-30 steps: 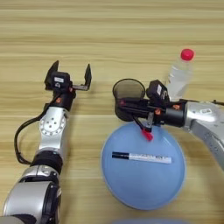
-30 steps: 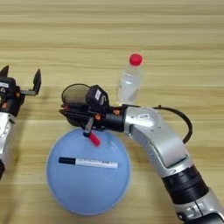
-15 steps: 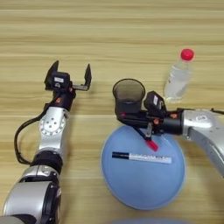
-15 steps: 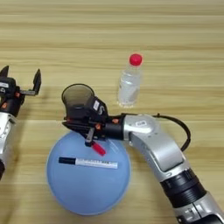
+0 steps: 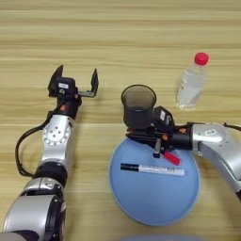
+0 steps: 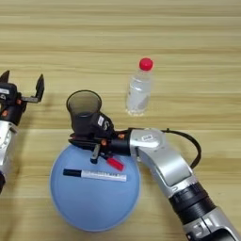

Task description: Move the objects on the table

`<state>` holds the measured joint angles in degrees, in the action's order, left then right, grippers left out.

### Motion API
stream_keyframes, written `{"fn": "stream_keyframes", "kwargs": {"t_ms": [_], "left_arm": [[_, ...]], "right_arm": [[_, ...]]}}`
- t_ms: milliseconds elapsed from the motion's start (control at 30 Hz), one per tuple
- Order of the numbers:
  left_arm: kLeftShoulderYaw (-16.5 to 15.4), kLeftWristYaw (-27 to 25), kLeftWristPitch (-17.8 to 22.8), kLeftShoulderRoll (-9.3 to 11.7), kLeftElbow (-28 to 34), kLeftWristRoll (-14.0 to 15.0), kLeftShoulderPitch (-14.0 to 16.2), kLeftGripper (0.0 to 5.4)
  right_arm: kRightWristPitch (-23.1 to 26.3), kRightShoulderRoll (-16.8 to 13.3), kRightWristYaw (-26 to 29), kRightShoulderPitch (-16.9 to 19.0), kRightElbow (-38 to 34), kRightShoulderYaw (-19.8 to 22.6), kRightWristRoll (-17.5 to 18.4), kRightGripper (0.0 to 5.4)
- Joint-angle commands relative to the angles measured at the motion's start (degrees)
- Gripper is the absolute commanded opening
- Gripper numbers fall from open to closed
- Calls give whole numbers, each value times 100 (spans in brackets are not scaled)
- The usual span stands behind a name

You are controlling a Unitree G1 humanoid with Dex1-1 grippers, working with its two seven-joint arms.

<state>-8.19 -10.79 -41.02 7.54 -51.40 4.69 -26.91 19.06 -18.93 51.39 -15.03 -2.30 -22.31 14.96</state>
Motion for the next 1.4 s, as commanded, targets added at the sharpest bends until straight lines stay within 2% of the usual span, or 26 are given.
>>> {"fn": "stream_keyframes", "kwargs": {"t_ms": [33, 633, 1400], "left_arm": [[1, -34, -32, 42, -44, -6, -87, 540], [4, -41, -28, 41, -17, -3, -63, 540], [5, -53, -31, 39, -15, 1, -58, 540]], "right_arm": [[-44, 39, 36, 83, 105, -70, -82, 35], [-154, 154, 144, 170, 450, -213, -216, 35], [-346, 143, 221, 200, 643, -259, -386, 35]]}}
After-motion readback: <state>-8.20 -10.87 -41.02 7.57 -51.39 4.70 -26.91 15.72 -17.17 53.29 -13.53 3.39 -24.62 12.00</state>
